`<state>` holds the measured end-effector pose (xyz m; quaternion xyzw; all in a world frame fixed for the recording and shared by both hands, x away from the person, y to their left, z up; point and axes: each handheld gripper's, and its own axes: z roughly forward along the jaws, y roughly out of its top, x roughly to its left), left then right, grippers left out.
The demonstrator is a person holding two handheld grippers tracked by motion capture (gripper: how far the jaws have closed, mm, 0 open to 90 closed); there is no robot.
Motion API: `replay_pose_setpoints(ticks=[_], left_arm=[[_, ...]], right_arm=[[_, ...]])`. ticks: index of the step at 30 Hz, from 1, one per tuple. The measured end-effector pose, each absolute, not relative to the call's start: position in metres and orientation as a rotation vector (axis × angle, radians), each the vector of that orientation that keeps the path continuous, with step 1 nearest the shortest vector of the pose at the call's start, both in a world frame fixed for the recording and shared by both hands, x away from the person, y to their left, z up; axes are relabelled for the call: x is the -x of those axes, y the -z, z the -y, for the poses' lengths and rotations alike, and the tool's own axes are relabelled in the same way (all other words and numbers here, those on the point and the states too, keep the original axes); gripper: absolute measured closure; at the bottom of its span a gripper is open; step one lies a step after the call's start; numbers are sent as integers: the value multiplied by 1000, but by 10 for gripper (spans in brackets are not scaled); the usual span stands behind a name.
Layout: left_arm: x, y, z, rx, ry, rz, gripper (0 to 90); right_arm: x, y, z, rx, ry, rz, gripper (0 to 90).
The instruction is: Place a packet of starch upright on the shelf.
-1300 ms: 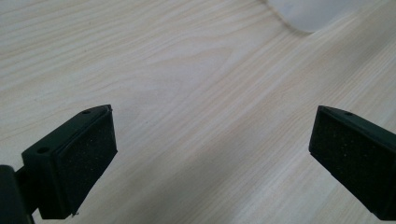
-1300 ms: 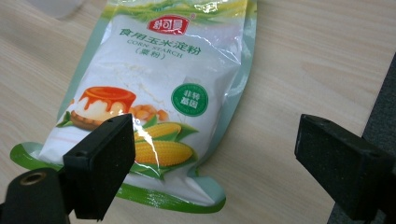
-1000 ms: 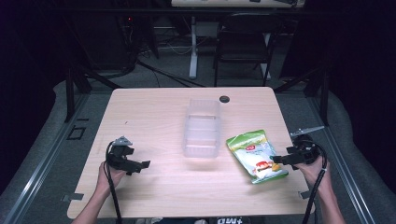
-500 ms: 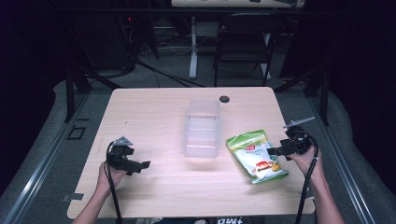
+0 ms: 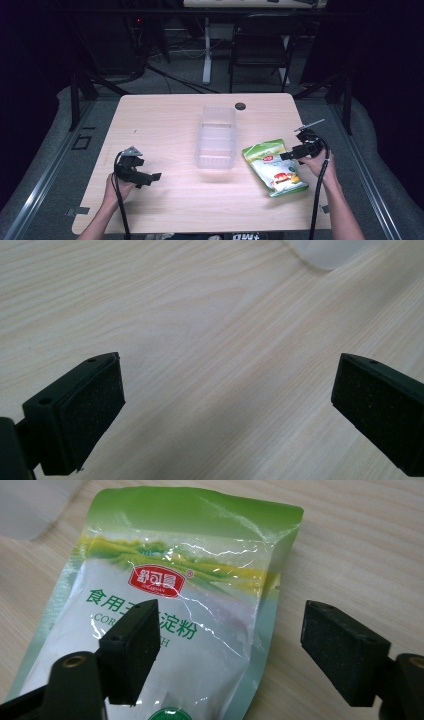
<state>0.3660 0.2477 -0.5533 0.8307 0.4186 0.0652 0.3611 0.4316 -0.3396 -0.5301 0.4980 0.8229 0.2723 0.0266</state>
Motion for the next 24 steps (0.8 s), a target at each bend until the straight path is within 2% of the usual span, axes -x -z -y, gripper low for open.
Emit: replay_pose_setpoints(ticks=[9,14,20,21,22,24], left_arm=[[-366,553,-247,-2142,-166,-1074,6],[-366,553,-247,-2147,-170,-1074,7],[-366,552,-248,-2139,-173,-1074,7],[-365,552,-248,-2139,-171,-1076,7],[-365,552,-248,-2138,-170,-1079,6],[-365,552,-248,-2140,-173,-1077,7]], right_arm=[[-442,543,340,-1598,-805,-2561,372],[-442,544,339,-1616,-798,-2562,474],[-442,548,337,-1647,-793,-2555,536],[-442,548,337,-1648,-797,-2557,566],[-442,547,338,-1650,-789,-2544,667],[-441,547,338,-1666,-814,-2519,736]])
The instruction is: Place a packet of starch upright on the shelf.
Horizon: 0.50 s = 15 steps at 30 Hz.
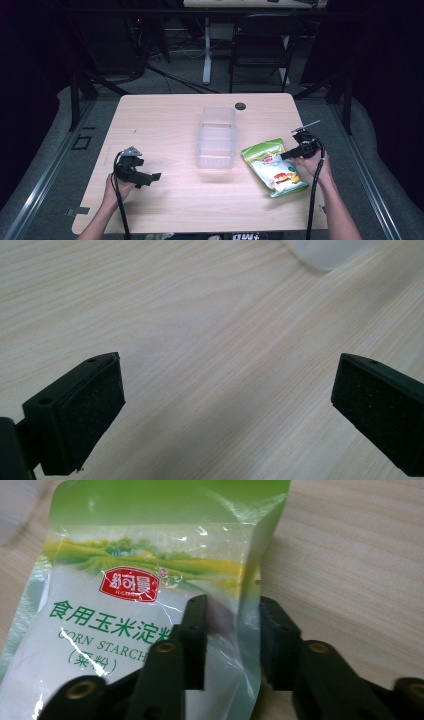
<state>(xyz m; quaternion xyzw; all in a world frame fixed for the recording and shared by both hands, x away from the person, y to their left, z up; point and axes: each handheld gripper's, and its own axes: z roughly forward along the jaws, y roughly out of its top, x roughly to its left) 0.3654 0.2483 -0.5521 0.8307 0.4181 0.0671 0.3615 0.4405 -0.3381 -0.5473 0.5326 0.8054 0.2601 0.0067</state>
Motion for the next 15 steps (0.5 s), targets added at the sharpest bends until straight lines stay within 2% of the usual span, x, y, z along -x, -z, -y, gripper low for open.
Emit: replay_pose_setpoints(ticks=[2,4,15], left_arm=[[-365,552,-248,-2139,-175,-1075,7],[-365,552,-248,-2143,-173,-1075,7],[-365,551,-249,-2136,-177,-1079,7]], right_arm=[[-440,546,340,-1653,-809,-2544,791],[-439,547,340,-1657,-823,-2537,810],[-434,543,341,-1659,-829,-2523,825]])
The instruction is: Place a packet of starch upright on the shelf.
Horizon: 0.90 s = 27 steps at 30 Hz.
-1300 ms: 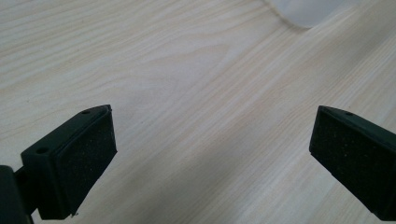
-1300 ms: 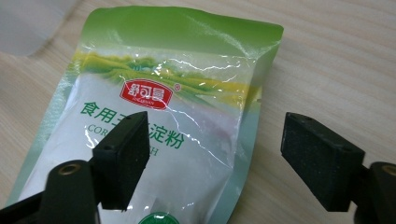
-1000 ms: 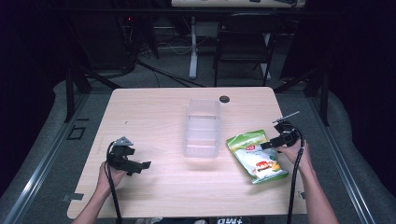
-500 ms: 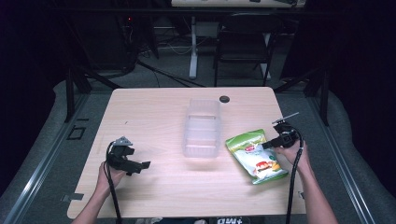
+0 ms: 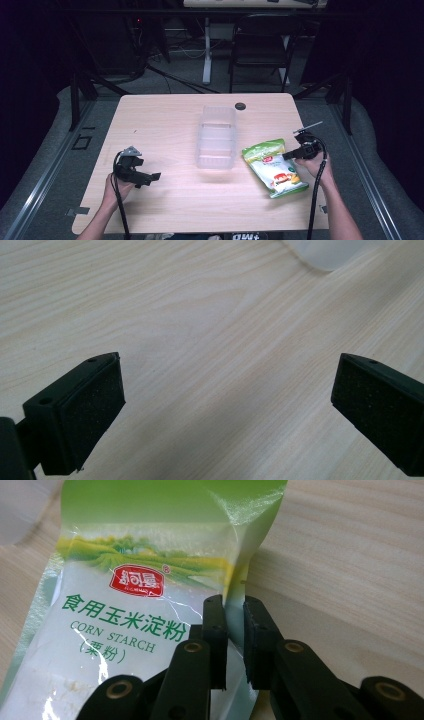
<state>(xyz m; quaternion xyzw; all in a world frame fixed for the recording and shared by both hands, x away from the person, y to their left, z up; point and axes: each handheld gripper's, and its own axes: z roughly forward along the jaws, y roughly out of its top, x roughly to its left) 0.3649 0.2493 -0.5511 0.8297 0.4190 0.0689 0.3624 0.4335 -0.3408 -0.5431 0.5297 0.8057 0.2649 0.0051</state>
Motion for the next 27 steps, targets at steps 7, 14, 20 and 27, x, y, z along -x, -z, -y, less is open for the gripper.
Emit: replay_pose_setpoints(ticks=[7,14,20,27], left_arm=[[-365,551,-249,-2136,-177,-1078,8],[-364,550,-249,-2138,-180,-1068,10],[-364,550,-250,-2132,-184,-1073,10],[-363,550,-251,-2132,-184,-1076,10]], right_arm=[[-424,533,342,-1634,-885,-2480,833],[-412,518,343,-1597,-920,-2447,843],[-404,508,342,-1577,-961,-2430,861],[-399,500,342,-1579,-995,-2417,879]])
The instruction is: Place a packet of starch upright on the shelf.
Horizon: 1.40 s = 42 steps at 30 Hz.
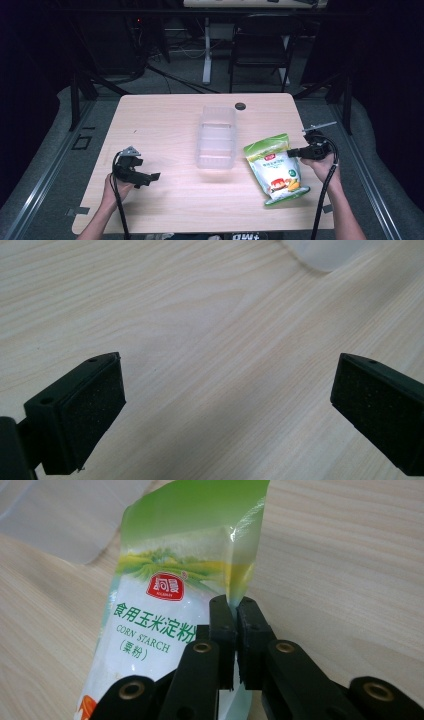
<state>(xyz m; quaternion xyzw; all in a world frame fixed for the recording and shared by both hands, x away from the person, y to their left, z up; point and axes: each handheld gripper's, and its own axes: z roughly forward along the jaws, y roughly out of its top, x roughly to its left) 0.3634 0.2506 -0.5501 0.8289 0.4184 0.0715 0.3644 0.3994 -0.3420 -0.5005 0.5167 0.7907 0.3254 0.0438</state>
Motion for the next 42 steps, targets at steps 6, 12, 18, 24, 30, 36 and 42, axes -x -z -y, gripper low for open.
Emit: replay_pose_setpoints(ticks=[6,12,18,24,30,36,42], left_arm=[[-364,550,-251,-2136,-180,-1074,10],[-364,550,-251,-2137,-179,-1075,10],[-364,551,-250,-2140,-174,-1077,11],[-364,551,-250,-2139,-175,-1076,11],[-364,552,-249,-2138,-177,-1077,11],[-364,552,-249,-2141,-181,-1077,11],[-364,552,-249,-2147,-181,-1074,11]], right_arm=[[-396,490,343,-1561,-1059,-2403,887],[-392,483,343,-1545,-1080,-2400,897],[-391,477,344,-1539,-1098,-2372,900],[-389,472,343,-1523,-1119,-2369,900],[-386,462,340,-1499,-1142,-2351,900],[-383,453,336,-1463,-1158,-2339,900],[-381,445,333,-1443,-1171,-2328,900]])
